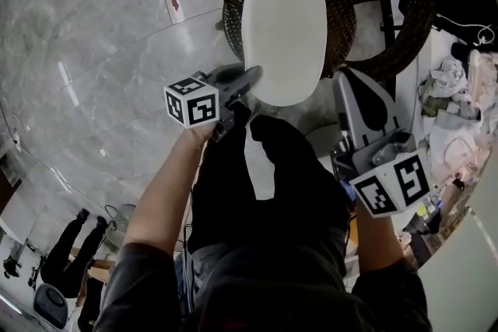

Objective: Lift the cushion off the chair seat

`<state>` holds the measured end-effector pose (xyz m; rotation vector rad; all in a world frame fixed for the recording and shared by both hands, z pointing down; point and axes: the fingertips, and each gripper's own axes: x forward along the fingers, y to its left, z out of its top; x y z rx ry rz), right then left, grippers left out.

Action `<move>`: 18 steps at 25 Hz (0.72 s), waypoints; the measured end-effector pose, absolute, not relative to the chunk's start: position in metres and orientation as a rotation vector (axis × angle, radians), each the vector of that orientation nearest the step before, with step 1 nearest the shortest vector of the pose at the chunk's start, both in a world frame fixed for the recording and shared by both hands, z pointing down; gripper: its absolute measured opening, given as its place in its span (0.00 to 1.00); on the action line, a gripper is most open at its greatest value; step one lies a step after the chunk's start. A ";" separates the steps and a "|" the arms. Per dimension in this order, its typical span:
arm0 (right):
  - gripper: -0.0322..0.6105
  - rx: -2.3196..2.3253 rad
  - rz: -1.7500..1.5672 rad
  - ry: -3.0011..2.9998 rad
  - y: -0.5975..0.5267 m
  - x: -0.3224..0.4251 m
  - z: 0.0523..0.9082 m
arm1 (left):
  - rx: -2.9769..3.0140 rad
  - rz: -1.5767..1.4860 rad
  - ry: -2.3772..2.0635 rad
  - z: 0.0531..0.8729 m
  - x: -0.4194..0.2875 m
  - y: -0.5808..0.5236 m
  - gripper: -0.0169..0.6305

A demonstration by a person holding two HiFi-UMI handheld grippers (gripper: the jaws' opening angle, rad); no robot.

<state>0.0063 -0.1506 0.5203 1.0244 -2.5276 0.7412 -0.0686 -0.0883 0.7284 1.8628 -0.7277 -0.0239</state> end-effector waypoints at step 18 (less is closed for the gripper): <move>0.06 1.233 0.512 -2.731 -0.163 0.064 0.296 | 2.241 -0.014 -0.837 0.449 -0.030 -0.151 0.07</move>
